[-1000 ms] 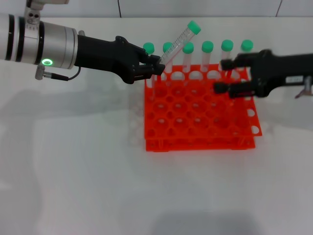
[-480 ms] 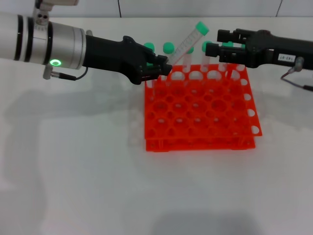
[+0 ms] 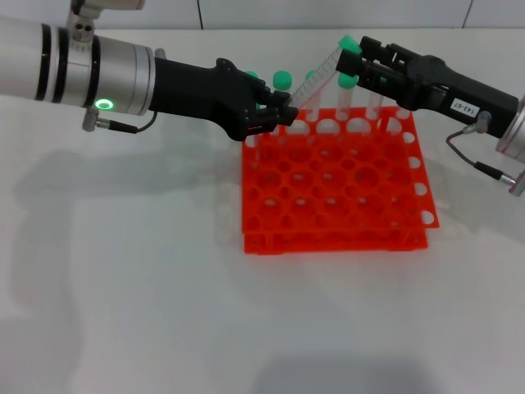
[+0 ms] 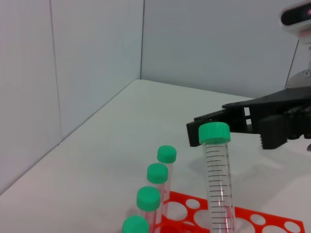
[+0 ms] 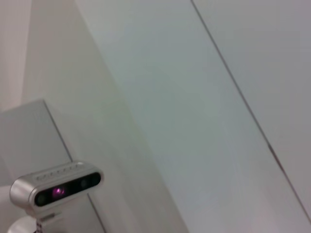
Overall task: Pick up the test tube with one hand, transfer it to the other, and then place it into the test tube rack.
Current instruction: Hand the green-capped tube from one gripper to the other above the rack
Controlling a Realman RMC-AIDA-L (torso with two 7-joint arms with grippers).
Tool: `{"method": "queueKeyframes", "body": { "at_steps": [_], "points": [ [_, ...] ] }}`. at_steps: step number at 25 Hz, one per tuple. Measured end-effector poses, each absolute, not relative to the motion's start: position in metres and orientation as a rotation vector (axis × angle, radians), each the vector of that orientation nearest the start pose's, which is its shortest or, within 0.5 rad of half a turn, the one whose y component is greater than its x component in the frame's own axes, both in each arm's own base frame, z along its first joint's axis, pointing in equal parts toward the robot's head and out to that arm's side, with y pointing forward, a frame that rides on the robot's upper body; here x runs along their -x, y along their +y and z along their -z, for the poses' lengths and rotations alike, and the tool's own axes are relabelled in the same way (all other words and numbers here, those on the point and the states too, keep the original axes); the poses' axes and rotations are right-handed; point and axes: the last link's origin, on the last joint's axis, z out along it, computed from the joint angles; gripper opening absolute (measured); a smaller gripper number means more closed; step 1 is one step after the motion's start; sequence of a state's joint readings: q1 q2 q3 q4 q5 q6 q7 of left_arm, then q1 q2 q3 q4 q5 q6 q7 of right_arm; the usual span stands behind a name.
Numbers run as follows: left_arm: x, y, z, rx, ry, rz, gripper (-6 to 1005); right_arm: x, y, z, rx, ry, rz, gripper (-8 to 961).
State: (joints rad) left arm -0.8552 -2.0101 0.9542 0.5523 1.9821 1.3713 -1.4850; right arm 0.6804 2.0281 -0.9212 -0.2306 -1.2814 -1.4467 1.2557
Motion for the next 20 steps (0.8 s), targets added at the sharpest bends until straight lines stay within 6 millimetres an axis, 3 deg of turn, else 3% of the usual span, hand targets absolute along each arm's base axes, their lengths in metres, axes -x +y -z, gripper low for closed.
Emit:
{"method": "queueKeyframes", "body": {
  "at_steps": [8, 20],
  "points": [
    [0.167, 0.405, 0.023, 2.925, -0.323, 0.443, 184, -0.209, 0.368, 0.027, 2.310, 0.758, -1.343, 721],
    [0.165, 0.404, 0.024, 2.923, -0.304, 0.449, 184, -0.209, 0.369, 0.026, 2.288, 0.751, -1.354, 721]
  ]
}}
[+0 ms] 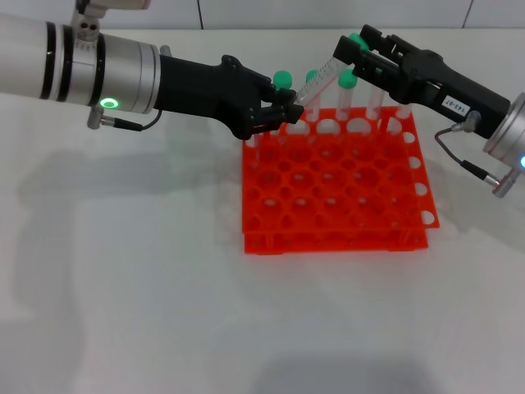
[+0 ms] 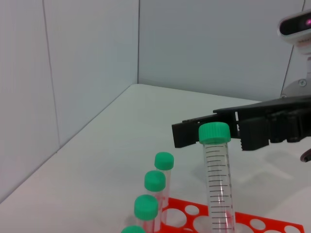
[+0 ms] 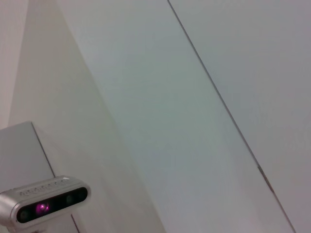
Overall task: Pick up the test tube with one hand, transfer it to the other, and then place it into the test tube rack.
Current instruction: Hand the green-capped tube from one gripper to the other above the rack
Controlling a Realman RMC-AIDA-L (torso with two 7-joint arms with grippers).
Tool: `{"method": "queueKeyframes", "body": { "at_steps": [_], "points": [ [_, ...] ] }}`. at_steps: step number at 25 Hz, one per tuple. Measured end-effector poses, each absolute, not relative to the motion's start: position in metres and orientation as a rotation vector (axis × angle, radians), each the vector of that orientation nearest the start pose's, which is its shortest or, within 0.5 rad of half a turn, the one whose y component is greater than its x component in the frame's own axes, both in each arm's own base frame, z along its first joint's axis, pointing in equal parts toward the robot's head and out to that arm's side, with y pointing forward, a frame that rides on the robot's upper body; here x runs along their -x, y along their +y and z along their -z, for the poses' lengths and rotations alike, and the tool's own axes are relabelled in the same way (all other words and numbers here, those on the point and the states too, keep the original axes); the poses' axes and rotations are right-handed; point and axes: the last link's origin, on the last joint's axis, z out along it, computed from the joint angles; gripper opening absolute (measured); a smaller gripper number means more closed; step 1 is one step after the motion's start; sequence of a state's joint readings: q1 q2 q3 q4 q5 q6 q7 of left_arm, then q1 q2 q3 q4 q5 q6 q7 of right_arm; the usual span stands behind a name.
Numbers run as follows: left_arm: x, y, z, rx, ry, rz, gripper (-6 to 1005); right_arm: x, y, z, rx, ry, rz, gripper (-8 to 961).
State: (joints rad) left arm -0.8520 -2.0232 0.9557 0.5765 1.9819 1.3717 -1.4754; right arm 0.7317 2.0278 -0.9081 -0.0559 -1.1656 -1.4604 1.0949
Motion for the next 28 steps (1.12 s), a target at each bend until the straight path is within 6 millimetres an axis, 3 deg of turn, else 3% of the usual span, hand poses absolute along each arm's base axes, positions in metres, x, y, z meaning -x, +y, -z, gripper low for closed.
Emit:
{"method": "queueKeyframes", "body": {
  "at_steps": [8, 18, 28],
  "points": [
    [0.1649, 0.4039, 0.0244, 2.922, -0.312, 0.450, 184, -0.2079, 0.3702, 0.0265, 2.294, 0.742, -1.345, 682],
    [0.1645, 0.4032, 0.0244, 2.926, -0.314, 0.454, 184, -0.2058, 0.3700, 0.0274, 2.306, 0.735, -1.347, 267],
    [0.1617, 0.4050, 0.0223, 2.926, -0.426, 0.448, 185, -0.2066, 0.3700, 0.0263, 2.302, 0.734, -1.348, 266]
  ]
}}
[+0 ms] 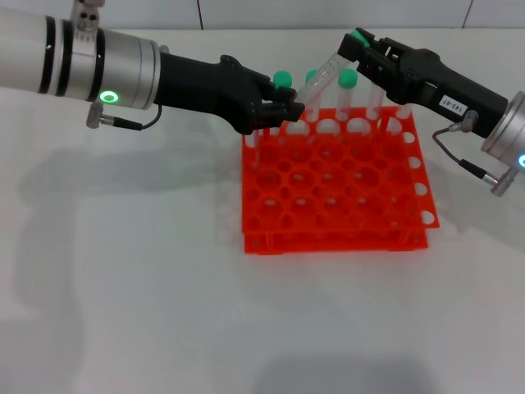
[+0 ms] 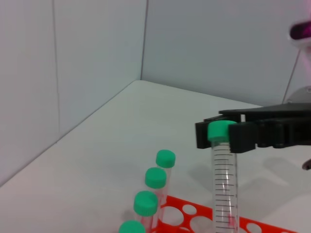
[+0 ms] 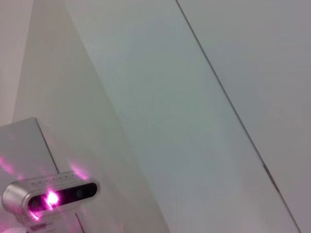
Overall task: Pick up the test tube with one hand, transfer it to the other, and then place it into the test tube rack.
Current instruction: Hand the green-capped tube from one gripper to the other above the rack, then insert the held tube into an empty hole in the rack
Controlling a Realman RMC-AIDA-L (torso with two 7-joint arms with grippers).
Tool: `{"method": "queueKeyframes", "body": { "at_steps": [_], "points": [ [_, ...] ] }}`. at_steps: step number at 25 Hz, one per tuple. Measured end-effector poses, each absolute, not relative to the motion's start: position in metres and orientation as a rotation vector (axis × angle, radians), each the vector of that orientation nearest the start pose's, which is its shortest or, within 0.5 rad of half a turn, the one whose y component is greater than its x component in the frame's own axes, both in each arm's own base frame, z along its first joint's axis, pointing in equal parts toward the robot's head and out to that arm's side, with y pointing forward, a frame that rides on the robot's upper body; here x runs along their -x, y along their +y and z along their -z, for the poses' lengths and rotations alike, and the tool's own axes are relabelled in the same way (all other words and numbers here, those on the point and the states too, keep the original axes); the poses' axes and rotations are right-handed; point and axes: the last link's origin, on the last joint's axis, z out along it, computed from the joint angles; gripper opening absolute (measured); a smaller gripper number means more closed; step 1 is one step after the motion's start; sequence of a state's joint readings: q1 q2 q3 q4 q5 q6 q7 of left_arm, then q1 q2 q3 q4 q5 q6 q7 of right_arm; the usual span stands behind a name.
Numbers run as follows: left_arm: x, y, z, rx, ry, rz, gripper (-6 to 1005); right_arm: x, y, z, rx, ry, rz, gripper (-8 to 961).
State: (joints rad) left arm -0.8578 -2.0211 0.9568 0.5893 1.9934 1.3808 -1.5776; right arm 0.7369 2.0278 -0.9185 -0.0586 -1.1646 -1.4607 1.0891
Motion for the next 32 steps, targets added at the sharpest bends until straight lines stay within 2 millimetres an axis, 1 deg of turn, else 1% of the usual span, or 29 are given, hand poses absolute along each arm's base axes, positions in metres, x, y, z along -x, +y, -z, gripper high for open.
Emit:
{"method": "queueKeyframes", "body": {
  "at_steps": [7, 10, 12, 17, 19, 21, 22, 23, 25, 28, 32],
  "points": [
    [0.154, 0.401, 0.018, 2.949, -0.495, 0.407, 309, -0.208, 0.368, 0.027, 2.309, 0.736, -1.345, 266],
    [0.147, 0.397, 0.009, 2.961, -0.517, 0.384, 375, -0.210, 0.365, 0.027, 2.313, 0.736, -1.346, 266],
    [0.144, 0.395, -0.002, 2.950, -0.514, 0.370, 420, -0.210, 0.365, 0.027, 2.315, 0.734, -1.348, 266],
    [0.137, 0.386, -0.043, 2.849, -0.551, 0.333, 530, -0.211, 0.362, 0.027, 2.332, 0.724, -1.344, 266],
    [0.137, 0.378, -0.060, 2.795, -0.555, 0.329, 599, -0.213, 0.361, 0.025, 2.338, 0.715, -1.336, 266],
    [0.143, 0.364, -0.078, 2.722, -0.549, 0.327, 667, -0.214, 0.360, 0.024, 2.360, 0.692, -1.322, 266],
    [0.145, 0.360, -0.083, 2.702, -0.545, 0.332, 702, -0.213, 0.360, 0.024, 2.371, 0.683, -1.317, 266],
    [0.152, 0.349, -0.089, 2.663, -0.543, 0.344, 736, -0.212, 0.360, 0.025, 2.384, 0.674, -1.311, 265],
    [0.163, 0.333, -0.096, 2.611, -0.526, 0.377, 879, -0.207, 0.362, 0.026, 2.403, 0.658, -1.304, 265],
    [0.189, 0.309, -0.097, 2.552, -0.521, 0.406, 879, -0.201, 0.366, 0.025, 2.427, 0.626, -1.297, 265],
    [0.223, 0.284, -0.095, 2.504, -0.554, 0.490, 878, -0.195, 0.371, 0.025, 2.467, 0.576, -1.261, 265]
  ]
}}
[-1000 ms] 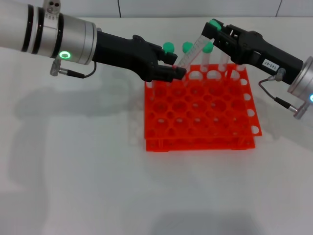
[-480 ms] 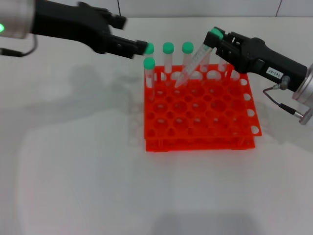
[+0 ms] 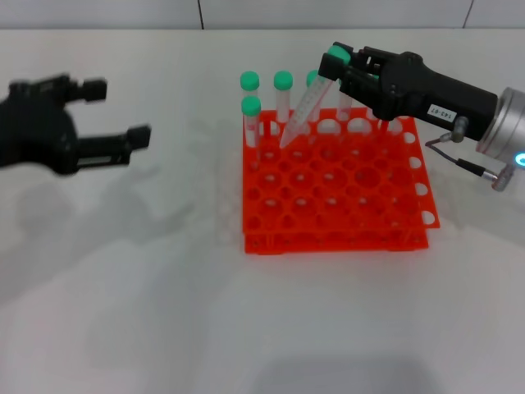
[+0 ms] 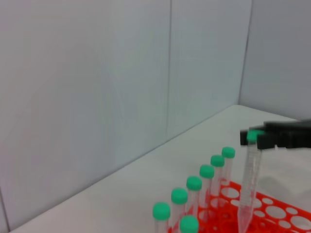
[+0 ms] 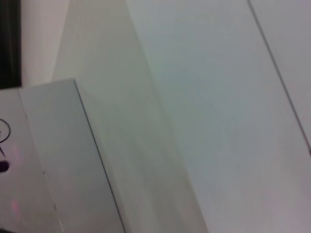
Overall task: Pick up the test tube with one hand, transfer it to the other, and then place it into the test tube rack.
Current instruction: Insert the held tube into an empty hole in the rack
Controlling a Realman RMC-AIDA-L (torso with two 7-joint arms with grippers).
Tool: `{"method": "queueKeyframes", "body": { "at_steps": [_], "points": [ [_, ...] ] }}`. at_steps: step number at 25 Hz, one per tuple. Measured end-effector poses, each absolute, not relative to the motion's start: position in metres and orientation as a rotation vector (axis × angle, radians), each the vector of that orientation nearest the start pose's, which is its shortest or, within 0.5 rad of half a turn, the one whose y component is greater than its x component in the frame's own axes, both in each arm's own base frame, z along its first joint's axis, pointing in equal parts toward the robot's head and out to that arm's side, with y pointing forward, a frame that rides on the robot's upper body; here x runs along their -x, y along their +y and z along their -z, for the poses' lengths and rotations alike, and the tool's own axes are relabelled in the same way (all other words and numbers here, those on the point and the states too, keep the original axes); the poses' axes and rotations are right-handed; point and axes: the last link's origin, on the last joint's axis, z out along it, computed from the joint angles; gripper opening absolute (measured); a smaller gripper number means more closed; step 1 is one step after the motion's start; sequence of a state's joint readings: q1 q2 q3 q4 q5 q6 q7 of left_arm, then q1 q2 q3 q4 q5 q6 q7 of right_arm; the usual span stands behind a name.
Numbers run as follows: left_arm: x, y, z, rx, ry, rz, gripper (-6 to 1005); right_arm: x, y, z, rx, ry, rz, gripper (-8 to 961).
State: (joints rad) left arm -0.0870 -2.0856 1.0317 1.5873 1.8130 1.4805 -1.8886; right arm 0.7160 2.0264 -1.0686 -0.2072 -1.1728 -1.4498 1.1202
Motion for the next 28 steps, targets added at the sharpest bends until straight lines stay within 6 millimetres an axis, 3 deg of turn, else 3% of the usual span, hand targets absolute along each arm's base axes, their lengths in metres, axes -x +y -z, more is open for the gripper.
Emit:
{"method": "queueKeyframes", "body": {
  "at_steps": [8, 14, 28],
  "points": [
    [0.283, 0.256, -0.070, 2.466, -0.574, 0.608, 877, -0.184, 0.377, 0.026, 2.516, 0.508, -1.215, 266],
    [0.312, 0.246, -0.054, 2.453, -0.576, 0.611, 876, -0.174, 0.382, 0.030, 2.562, 0.459, -1.162, 266],
    [0.317, 0.253, -0.050, 2.443, -0.563, 0.621, 868, -0.143, 0.396, 0.044, 2.641, 0.322, -0.899, 266]
  ]
}}
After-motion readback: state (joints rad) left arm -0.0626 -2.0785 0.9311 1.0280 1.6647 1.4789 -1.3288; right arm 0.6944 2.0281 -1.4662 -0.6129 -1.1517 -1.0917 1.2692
